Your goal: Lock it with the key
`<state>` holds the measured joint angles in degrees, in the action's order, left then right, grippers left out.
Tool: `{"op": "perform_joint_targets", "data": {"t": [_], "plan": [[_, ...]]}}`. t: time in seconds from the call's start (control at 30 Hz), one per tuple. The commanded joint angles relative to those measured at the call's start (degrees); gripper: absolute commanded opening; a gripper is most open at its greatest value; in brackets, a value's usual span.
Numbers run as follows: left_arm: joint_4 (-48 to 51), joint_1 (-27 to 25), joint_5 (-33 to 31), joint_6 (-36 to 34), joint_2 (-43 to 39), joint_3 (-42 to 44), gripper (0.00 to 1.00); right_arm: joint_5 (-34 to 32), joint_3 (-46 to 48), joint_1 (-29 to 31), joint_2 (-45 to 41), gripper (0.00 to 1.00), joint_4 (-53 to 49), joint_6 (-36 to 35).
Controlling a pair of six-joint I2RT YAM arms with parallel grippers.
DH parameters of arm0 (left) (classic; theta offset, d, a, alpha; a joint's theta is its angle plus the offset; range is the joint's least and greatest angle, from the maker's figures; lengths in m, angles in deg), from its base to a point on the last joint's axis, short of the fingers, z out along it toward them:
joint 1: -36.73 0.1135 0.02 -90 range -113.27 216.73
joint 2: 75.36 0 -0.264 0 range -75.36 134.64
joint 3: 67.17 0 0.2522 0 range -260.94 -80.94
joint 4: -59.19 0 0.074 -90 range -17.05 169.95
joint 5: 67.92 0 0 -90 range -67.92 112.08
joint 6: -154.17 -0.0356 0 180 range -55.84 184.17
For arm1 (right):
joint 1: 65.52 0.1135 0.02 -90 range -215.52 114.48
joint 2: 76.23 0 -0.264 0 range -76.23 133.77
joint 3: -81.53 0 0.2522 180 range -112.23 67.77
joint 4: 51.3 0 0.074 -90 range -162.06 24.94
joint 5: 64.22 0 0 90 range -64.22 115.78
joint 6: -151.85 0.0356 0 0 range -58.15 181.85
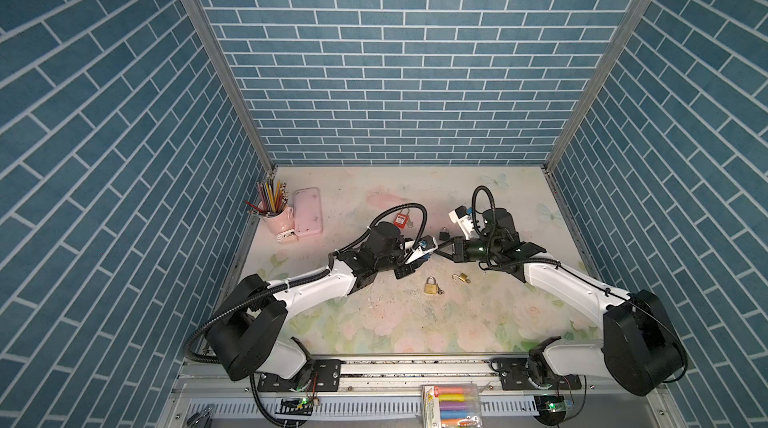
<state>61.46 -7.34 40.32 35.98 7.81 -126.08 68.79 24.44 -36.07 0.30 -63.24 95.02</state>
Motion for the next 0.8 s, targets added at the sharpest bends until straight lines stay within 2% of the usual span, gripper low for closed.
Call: {"op": "perform_joint_targets", "data": {"t": [0.0, 0.77], "plan": [[-14.6, -1.3, 3.3, 1.1, -0.4, -2.2, 0.00, 5.0, 1.2, 1.3, 2.2, 0.00, -1.4, -0.3], [-27.5, -1.2, 7.8, 4.3, 3.2, -13.3, 0.00, 6.2, 1.7, 5.2, 9.5, 0.00, -0.3, -1.5]]}}
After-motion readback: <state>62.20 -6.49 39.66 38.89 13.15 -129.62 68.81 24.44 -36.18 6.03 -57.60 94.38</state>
